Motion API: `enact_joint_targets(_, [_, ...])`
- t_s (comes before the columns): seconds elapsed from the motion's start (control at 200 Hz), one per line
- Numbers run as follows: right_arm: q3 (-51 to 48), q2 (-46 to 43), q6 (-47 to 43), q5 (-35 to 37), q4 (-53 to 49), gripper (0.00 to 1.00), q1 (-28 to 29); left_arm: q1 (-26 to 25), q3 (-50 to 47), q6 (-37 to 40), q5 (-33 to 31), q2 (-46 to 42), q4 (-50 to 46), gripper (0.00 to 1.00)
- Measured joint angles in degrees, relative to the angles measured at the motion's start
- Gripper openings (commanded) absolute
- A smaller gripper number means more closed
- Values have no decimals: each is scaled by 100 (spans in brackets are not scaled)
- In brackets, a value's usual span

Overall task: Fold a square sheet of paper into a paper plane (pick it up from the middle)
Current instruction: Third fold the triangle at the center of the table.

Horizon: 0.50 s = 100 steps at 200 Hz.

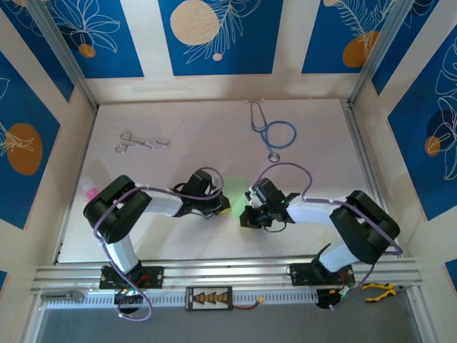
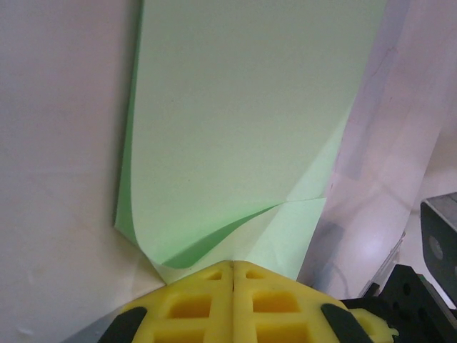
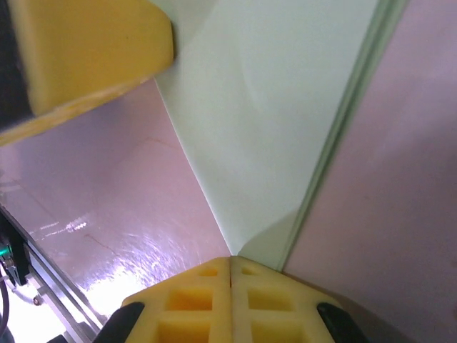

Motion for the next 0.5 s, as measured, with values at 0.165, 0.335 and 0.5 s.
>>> enact_joint_targets(0.165, [-149,-293,-79,70,-214,1,0,0,2,0,-2,0,-4,0])
enact_joint_targets(0.335, [-149,-750,-118,-31,-417,2,-107,0,7,-2,-2,0,-15,0])
enact_joint_targets(0.5, [-101,-828,-17,-446,48,2,-479,0,7,-28,-92,-35,-63,0])
